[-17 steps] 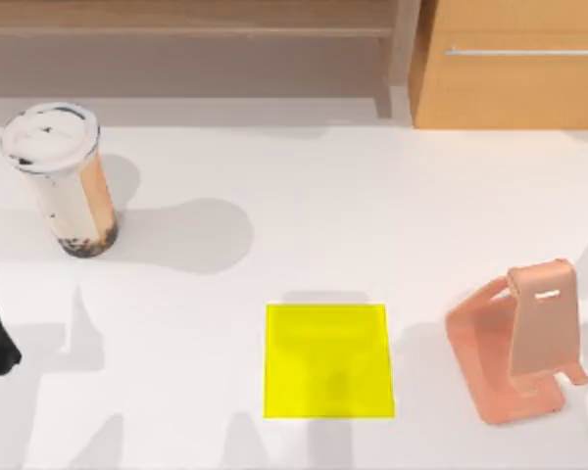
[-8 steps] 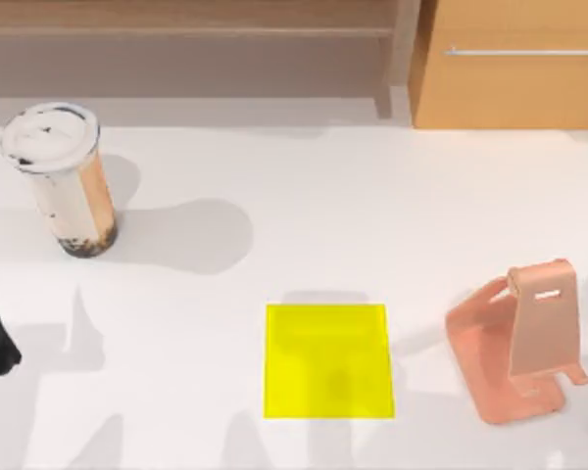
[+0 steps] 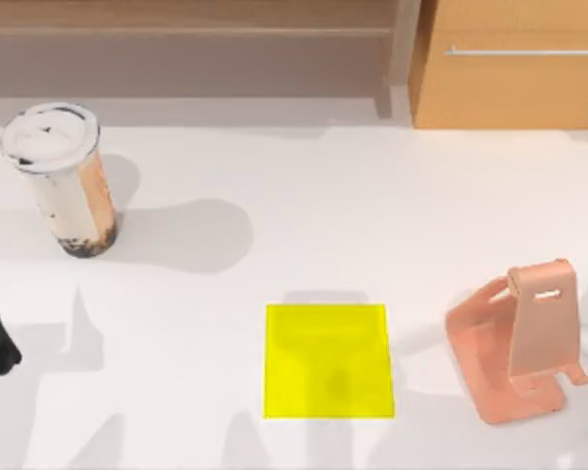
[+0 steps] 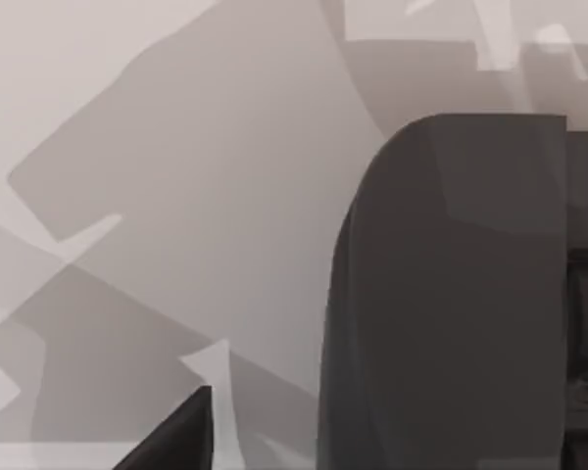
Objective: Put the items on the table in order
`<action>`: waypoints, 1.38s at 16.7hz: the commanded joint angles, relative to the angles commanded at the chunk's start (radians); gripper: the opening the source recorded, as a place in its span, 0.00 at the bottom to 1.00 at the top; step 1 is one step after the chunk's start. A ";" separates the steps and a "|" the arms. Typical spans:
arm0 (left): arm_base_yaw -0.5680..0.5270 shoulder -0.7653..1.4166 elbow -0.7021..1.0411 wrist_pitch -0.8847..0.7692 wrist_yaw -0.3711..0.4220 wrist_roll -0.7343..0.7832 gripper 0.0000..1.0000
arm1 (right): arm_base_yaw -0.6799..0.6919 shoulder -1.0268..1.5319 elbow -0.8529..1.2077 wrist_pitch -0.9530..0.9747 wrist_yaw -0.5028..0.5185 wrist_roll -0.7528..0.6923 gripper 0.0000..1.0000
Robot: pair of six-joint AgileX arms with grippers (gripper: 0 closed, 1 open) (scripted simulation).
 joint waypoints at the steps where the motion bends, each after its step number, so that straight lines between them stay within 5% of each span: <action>1: 0.000 0.000 0.000 0.000 0.000 0.000 1.00 | 0.000 0.000 0.000 0.000 0.000 0.000 0.92; 13: 0.000 0.000 0.000 0.000 0.000 0.000 1.00 | 0.000 0.000 0.000 0.000 0.000 0.000 0.02; 23: 0.000 0.000 0.000 0.000 0.000 0.000 1.00 | 0.001 -0.037 0.016 -0.046 -0.004 0.012 0.00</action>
